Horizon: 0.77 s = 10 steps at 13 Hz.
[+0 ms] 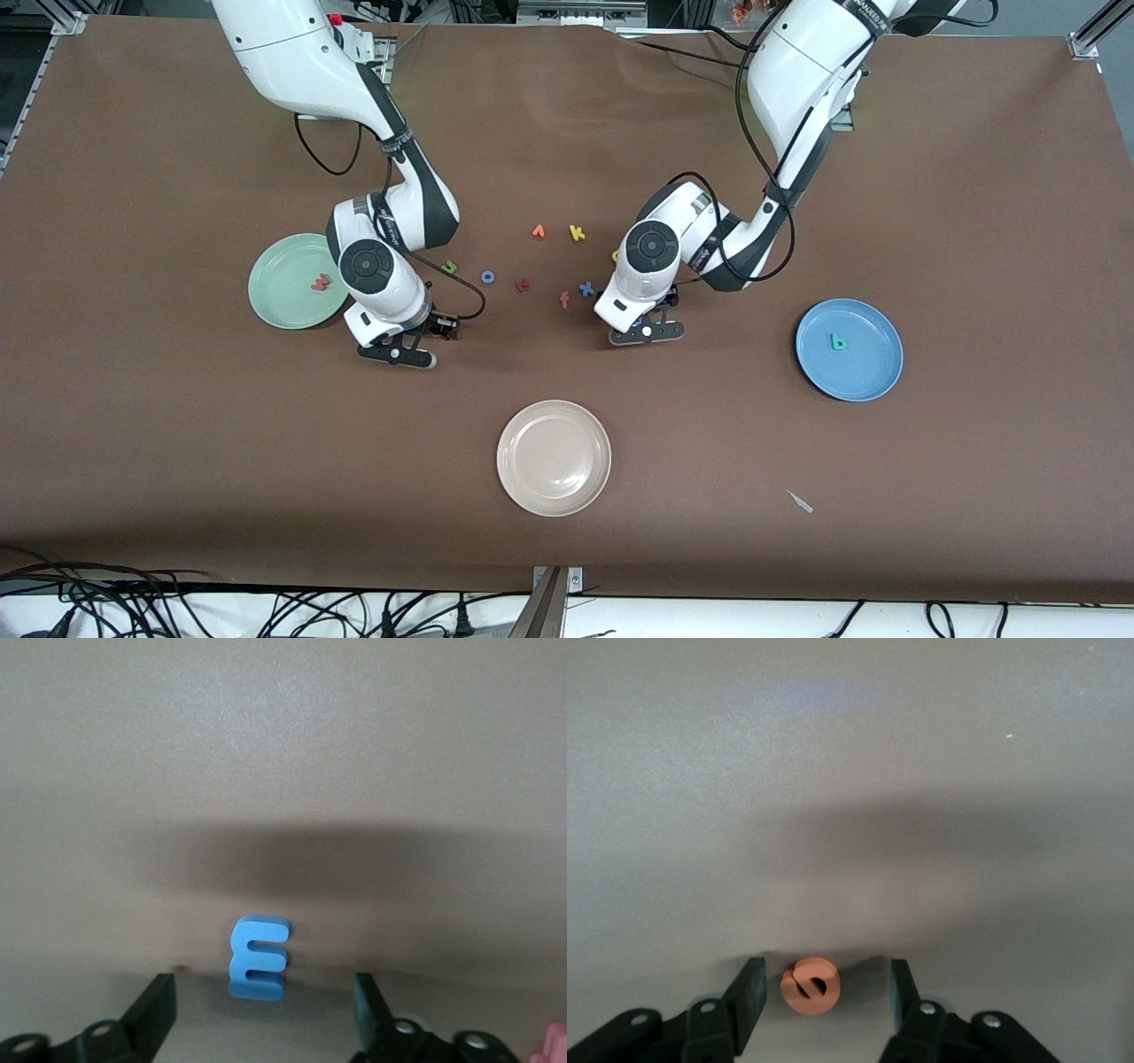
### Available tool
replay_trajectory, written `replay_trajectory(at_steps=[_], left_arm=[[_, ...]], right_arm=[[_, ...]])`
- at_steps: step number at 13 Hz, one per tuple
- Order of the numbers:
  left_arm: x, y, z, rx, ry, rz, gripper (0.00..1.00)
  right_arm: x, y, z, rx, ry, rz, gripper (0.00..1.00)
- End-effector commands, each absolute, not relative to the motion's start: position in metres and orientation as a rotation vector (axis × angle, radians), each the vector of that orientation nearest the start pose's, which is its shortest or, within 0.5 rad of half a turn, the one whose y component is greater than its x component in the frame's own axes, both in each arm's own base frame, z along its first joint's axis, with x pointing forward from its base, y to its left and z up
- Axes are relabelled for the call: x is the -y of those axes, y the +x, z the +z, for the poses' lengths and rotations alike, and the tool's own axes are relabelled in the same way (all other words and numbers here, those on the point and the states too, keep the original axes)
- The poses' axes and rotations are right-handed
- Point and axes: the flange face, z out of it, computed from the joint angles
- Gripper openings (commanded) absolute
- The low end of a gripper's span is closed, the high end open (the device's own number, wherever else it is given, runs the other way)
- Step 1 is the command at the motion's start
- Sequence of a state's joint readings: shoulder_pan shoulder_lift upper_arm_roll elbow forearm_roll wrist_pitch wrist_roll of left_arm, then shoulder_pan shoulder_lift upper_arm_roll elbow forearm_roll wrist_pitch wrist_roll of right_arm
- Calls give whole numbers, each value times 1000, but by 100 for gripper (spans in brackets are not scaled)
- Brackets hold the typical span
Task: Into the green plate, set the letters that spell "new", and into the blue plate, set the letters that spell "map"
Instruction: 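Grasp the orange letter with the right gripper while the left gripper lifts the E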
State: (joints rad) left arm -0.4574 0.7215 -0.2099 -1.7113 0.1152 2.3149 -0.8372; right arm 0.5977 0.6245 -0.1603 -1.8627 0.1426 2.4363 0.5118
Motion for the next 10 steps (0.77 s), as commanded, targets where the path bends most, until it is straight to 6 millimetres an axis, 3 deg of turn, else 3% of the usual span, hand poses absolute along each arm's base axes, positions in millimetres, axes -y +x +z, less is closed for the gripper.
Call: replay_trajectory(at_steps=[1,3,5,6,8,10], left_arm=[[399,530,168,205,-3092,141,60],[398,529,166,198,-3091,145,34],[397,530,164,189,-3090,148,7],[396,531,164,191,-3090,148,0],[389,537,167,205,-3092,139,0],[369,557,180,132,-3098,142,0]], right_arm=[[-280,572,175,-252,-3155,54,37],[-281,572,175,-250,-3155,54,21],[-281,574,184,-236,-3150,41,19],[-279,576,193,-237,-3149,41,18],[-256,583,223,-227,-3170,91,18],[-225,578,250,-102,-3193,228,18]])
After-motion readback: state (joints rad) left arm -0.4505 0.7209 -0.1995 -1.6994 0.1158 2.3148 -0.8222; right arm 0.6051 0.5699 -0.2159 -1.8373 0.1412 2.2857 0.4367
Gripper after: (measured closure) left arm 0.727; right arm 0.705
